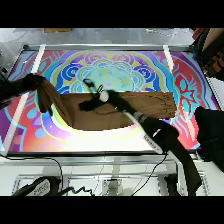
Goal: Fold the clothes and pants, and hang the long-sleeved shirts on hangers.
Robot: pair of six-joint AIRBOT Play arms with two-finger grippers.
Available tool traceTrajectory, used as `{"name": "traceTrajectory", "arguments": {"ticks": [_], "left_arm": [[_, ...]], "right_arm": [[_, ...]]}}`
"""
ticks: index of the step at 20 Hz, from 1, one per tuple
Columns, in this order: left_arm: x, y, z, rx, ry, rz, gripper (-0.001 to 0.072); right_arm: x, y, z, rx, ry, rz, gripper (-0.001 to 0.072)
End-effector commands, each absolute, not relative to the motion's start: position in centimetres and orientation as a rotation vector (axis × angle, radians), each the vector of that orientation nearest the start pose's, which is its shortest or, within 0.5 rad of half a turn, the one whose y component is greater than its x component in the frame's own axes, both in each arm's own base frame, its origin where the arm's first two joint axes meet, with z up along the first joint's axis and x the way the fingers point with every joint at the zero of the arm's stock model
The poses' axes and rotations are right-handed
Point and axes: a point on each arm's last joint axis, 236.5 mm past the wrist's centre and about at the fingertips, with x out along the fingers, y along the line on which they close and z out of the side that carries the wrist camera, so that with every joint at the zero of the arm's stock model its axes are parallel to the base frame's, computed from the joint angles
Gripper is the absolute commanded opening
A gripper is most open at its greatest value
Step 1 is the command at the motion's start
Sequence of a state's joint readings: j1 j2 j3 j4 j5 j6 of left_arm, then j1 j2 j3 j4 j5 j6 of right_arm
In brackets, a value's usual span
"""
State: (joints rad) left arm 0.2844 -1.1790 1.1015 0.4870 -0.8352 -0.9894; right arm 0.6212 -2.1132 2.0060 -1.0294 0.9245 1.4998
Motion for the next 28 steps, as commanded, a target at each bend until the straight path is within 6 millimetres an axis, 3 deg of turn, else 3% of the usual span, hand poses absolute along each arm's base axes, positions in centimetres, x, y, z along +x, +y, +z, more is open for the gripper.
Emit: {"name": "traceTrajectory", "arguments": {"ticks": [1,5,9,11,13,14,15,16,19,21,24,26,28], "left_arm": [[47.2,-9.9,12.9,-0.526,0.629,-0.488,0.0012],[45.7,-21.3,8.0,-0.483,0.770,-0.663,0.0012],[40.9,-31.8,2.6,-0.395,0.924,-0.832,0.0012],[38.9,-34.8,0.6,-0.361,0.979,-0.885,0.0012],[38.0,-35.6,-1.0,-0.347,1.017,-0.895,0.0014],[38.1,-35.5,-1.4,-0.349,1.024,-0.891,0.0091],[38.5,-35.0,-1.4,-0.357,1.022,-0.879,0.0474],[39.2,-34.3,-1.0,-0.378,1.017,-0.862,0.0693],[39.8,-31.2,1.1,-0.413,1.023,-0.877,0.0713],[41.0,-27.0,2.4,-0.409,1.012,-0.844,0.0711],[43.1,-18.3,2.8,-0.405,1.010,-0.709,0.0700],[43.6,-11.5,1.0,-0.412,1.066,-0.560,0.0700],[43.1,-6.2,-1.3,-0.407,1.118,-0.452,0.0699]], "right_arm": [[49.9,33.5,-2.7,0.122,1.186,0.675,0.0024],[54.9,22.2,4.1,0.217,1.071,0.518,0.0024],[56.2,15.0,9.6,0.266,0.970,0.422,0.0024],[56.0,13.0,11.2,0.276,0.950,0.397,0.0024],[55.6,12.0,11.7,0.278,0.953,0.388,0.0024],[55.3,11.9,11.6,0.276,0.967,0.389,0.0024],[55.0,11.9,11.4,0.270,0.983,0.390,0.0024],[54.8,11.8,11.2,0.265,0.994,0.391,0.0024],[54.6,11.7,11.0,0.237,1.000,0.399,0.0024],[54.6,11.5,10.9,0.224,1.003,0.392,0.0024],[54.6,11.4,10.8,0.197,0.997,0.403,0.0024],[54.6,11.4,10.8,0.198,0.998,0.403,0.0024],[54.6,11.4,10.6,0.199,1.002,0.403,0.0024]]}}
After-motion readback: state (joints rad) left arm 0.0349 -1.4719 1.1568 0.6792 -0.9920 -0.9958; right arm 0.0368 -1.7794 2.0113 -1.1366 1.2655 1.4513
